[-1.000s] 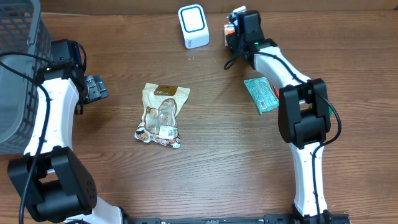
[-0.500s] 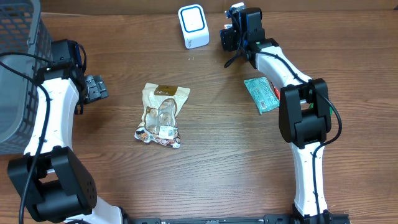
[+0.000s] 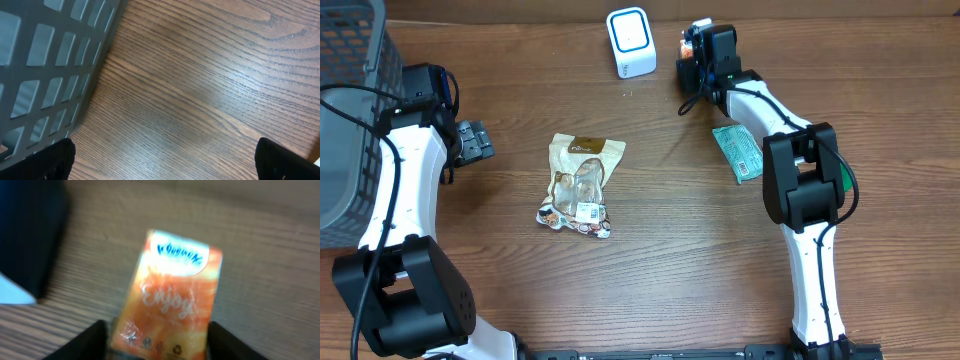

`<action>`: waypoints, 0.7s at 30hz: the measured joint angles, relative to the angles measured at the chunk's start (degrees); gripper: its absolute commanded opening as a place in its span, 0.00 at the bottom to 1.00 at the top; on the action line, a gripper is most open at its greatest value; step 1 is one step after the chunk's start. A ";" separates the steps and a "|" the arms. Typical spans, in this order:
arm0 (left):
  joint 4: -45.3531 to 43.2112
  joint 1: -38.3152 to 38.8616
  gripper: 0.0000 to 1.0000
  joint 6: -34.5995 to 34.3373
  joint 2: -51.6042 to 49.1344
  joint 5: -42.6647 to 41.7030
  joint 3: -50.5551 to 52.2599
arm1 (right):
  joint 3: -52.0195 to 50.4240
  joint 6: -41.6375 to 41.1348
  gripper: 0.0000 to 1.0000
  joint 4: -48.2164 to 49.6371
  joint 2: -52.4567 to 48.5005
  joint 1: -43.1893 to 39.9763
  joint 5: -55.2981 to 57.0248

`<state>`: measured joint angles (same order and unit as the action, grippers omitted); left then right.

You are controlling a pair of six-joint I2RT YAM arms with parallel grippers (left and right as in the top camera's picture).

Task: Scan the item barcode
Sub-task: 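Move the pack right and release it near the mint-green snack, then move the right gripper to the clear Pantree bag and grasp it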

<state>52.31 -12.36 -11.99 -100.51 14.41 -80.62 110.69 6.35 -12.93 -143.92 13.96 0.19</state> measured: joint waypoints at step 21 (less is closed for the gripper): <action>0.02 0.00 1.00 0.00 0.00 0.00 0.00 | 0.04 -0.31 0.28 -38.27 22.67 -0.04 0.00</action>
<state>52.34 -12.36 -11.99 -100.51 14.41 -80.62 110.74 6.04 -51.20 -121.25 13.91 0.19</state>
